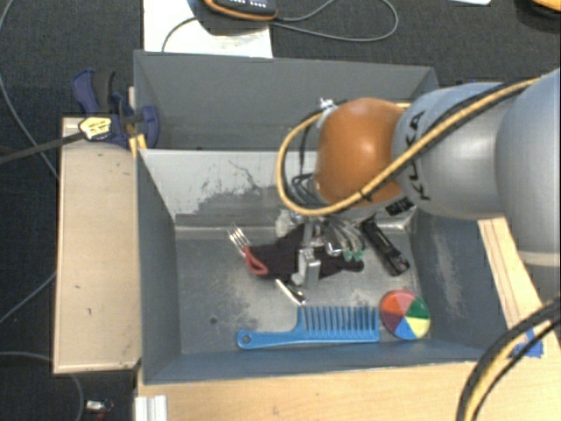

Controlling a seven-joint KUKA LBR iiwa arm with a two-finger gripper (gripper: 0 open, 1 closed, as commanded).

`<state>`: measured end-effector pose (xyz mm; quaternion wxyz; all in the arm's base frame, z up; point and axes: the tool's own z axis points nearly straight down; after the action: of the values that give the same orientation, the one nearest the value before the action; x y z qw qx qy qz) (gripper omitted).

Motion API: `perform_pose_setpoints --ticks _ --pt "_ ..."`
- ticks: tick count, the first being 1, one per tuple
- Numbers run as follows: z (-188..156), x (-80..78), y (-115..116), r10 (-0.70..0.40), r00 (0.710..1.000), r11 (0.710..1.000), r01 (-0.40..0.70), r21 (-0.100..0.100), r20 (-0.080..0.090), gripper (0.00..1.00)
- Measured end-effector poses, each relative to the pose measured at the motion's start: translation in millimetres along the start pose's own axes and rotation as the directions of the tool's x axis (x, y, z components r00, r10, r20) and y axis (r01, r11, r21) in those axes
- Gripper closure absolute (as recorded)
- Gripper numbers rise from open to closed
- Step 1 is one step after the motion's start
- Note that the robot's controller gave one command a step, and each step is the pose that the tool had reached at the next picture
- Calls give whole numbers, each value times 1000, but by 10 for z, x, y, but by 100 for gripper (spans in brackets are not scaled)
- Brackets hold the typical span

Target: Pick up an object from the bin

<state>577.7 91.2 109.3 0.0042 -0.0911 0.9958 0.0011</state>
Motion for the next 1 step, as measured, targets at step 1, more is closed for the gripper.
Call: perform_pose_setpoints --ticks 1 --pt "381 -14 20 150 989 989 -150 -3 3 100"
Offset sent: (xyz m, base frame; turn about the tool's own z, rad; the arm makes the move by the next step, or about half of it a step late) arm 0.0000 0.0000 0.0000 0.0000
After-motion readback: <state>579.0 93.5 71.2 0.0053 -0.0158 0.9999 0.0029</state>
